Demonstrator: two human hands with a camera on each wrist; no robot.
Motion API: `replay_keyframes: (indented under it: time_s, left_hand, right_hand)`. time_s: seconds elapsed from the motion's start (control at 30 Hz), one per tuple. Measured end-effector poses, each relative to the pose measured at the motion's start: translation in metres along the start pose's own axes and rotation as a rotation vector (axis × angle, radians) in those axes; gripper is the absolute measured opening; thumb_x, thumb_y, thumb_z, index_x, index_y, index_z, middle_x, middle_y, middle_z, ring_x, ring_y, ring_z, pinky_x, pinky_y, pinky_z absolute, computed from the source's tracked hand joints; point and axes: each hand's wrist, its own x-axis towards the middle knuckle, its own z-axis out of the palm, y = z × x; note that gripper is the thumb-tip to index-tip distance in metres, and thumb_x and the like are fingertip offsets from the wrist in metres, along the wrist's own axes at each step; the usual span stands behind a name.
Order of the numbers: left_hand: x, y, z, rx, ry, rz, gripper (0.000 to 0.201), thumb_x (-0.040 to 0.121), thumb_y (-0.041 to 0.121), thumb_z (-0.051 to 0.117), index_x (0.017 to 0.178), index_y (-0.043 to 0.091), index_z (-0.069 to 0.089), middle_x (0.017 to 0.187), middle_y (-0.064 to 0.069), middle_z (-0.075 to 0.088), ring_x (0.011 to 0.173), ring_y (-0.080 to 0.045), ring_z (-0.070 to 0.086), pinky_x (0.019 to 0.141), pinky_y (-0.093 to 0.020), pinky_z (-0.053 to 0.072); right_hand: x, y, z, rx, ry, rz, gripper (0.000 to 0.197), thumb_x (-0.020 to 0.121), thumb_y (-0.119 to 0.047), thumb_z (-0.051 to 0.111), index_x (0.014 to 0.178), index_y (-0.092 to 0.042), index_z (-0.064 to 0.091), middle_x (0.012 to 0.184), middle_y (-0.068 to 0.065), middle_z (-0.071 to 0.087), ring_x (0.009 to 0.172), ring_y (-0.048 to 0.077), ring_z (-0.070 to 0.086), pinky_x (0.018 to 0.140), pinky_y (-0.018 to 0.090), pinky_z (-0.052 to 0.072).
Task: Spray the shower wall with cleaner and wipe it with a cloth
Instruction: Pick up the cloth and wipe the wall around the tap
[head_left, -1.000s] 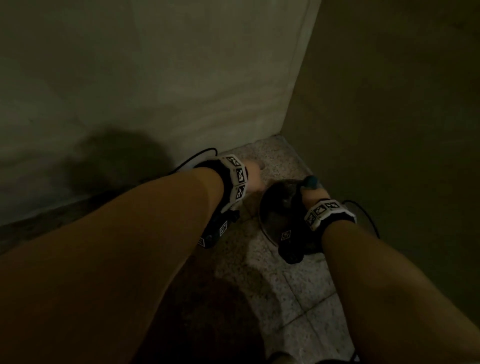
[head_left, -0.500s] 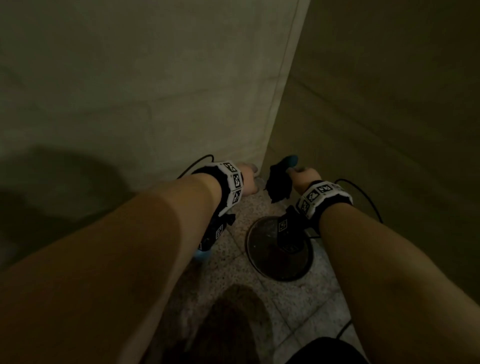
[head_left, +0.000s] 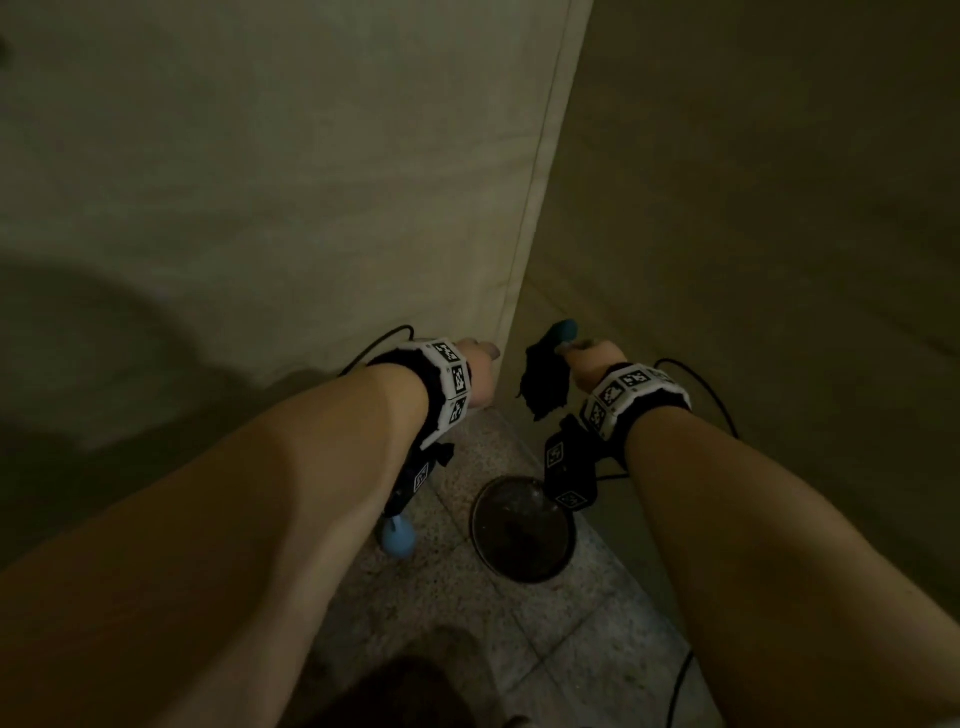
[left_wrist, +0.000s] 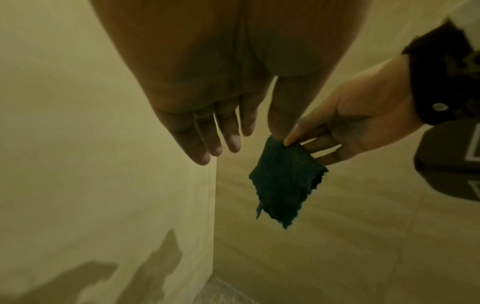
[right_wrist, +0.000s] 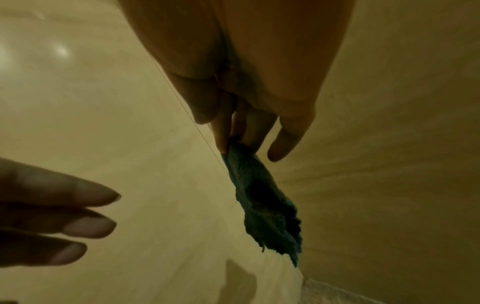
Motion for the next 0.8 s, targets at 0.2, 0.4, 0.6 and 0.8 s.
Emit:
replay_keyframes:
  time_s: [0.2,0.4,0.6,0.8]
  left_hand:
    - [-0.072,0.015,-0.09,0.044,0.04,-0.004,0.063,0.096,0.025,0.048,0.15,0.015,0.018,0.153,-0.011,0.026,0.135,-0.03,0.037,0.108,-0.037,0.038]
    - [-0.142,0.012,-0.163,0.073,0.153,-0.004,0.067,0.093,0.031,0.053,0.149,0.015,0.02,0.151,-0.011,0.03,0.132,-0.031,0.041,0.106,-0.039,0.041]
    - [-0.194,-0.014,-0.201,0.038,0.225,-0.008,0.077,0.087,0.042,0.059,0.149,0.016,0.022,0.151,-0.01,0.034,0.132,-0.032,0.043,0.106,-0.043,0.041]
    - [-0.249,-0.045,-0.232,-0.159,0.38,0.013,0.072,0.088,0.046,0.058,0.146,0.014,0.03,0.145,-0.009,0.043,0.128,-0.028,0.047,0.104,-0.038,0.042]
  right_hand:
    - [-0.067,-0.053,-0.067,0.121,-0.025,-0.02,0.046,0.1,-0.034,0.041,0.128,0.001,0.052,0.128,0.022,0.056,0.112,0.037,0.055,0.098,0.037,0.046]
    - [-0.136,-0.11,-0.109,0.228,0.062,-0.175,0.042,0.093,-0.026,0.052,0.125,0.001,0.055,0.129,0.02,0.058,0.119,0.034,0.057,0.099,0.044,0.049]
    - [-0.186,-0.17,-0.126,0.363,0.079,-0.327,0.044,0.089,-0.026,0.057,0.122,0.003,0.057,0.126,0.022,0.059,0.118,0.037,0.057,0.099,0.047,0.049]
    - [-0.259,-0.231,-0.121,0.599,-0.07,-0.488,0.029,0.094,-0.016,0.054,0.118,0.0,0.06,0.108,0.02,0.064,0.114,0.036,0.059,0.103,0.048,0.046]
